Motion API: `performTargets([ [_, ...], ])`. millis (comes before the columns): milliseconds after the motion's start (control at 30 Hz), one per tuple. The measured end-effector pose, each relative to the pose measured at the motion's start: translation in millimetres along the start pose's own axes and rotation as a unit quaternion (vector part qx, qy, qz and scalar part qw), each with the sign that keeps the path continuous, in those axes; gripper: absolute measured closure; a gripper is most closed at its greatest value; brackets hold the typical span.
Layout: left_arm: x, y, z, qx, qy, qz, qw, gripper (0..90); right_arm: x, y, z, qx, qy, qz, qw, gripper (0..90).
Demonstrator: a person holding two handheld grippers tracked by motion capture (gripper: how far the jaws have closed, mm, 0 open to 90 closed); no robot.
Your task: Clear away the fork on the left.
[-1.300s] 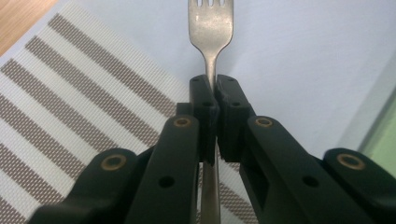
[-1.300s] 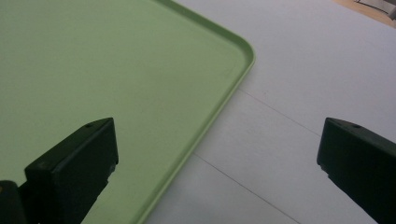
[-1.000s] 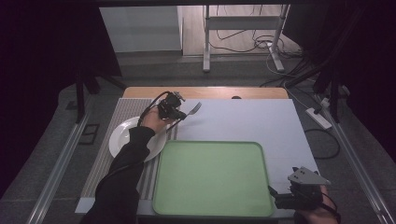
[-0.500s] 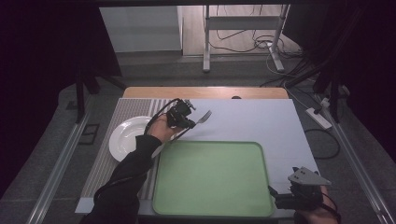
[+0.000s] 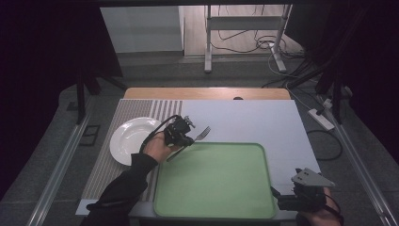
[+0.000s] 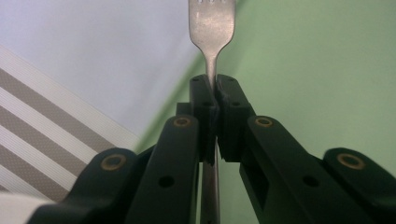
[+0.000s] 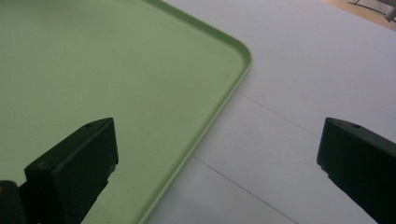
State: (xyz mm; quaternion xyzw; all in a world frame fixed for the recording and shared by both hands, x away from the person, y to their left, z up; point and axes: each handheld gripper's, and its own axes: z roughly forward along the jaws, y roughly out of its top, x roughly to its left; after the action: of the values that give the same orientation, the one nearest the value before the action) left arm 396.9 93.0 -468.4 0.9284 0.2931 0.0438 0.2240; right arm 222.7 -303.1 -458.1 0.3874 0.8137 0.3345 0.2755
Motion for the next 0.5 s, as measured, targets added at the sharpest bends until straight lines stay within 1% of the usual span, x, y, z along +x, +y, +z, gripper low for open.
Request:
performTargets([
  [167, -13.8, -19.3, -0.5, 0.009, -0.004, -0.012, 0.9999, 86.7, 0.3, 0.4, 0.4, 0.003, 0.000, -0.003, 1.0000, 0.0],
  [267, -20.6, -27.8, -1.0, 0.014, -0.002, -0.016, 0.9998, 86.7, 0.4, 0.6, 0.7, 0.003, 0.001, -0.003, 1.0000, 0.0],
  [333, -25.1, -33.5, -2.4, 0.010, -0.009, -0.023, 0.9997, 86.7, 0.5, 0.7, 0.7, 0.003, 0.001, -0.004, 1.0000, 0.0],
  [500, -39.3, -43.9, -2.8, 0.010, -0.019, -0.034, 0.9992, 86.7, 1.0, 1.0, 1.0, 0.003, 0.002, -0.006, 1.0000, 0.0],
])
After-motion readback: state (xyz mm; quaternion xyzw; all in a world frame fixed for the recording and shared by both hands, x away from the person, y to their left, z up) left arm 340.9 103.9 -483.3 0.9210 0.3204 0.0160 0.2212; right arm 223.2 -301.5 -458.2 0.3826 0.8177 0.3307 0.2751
